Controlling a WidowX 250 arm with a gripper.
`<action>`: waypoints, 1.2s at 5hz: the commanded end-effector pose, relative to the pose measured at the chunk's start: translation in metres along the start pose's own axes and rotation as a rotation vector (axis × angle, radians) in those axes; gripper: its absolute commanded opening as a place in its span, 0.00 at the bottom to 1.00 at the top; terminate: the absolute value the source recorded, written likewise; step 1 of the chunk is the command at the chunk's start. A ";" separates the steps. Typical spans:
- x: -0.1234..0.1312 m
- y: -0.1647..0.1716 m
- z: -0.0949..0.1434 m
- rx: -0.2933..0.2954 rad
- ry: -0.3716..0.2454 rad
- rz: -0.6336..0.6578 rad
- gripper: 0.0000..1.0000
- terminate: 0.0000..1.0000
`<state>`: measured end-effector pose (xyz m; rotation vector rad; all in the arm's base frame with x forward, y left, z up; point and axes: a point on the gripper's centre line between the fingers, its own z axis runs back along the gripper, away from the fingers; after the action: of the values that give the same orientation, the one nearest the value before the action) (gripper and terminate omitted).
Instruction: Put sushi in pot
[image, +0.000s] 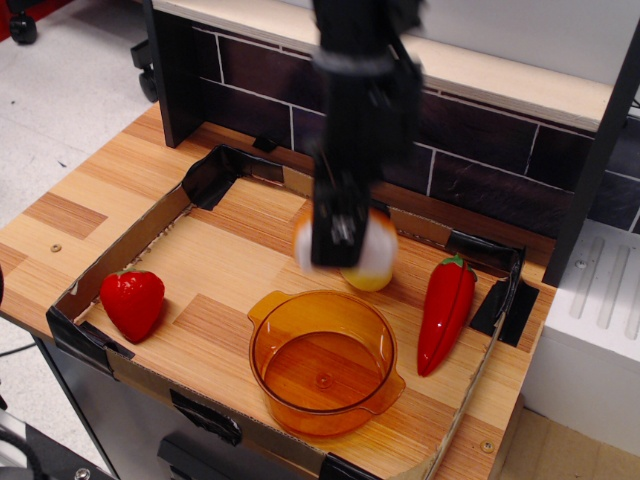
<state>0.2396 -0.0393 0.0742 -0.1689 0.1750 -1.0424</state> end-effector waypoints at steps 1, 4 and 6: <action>0.004 -0.027 -0.016 0.038 0.030 -0.093 0.00 0.00; 0.000 -0.023 -0.030 0.064 0.033 -0.065 1.00 0.00; -0.002 -0.012 -0.019 0.082 0.010 -0.038 1.00 0.00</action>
<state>0.2121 -0.0426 0.0472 -0.1258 0.1992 -1.0708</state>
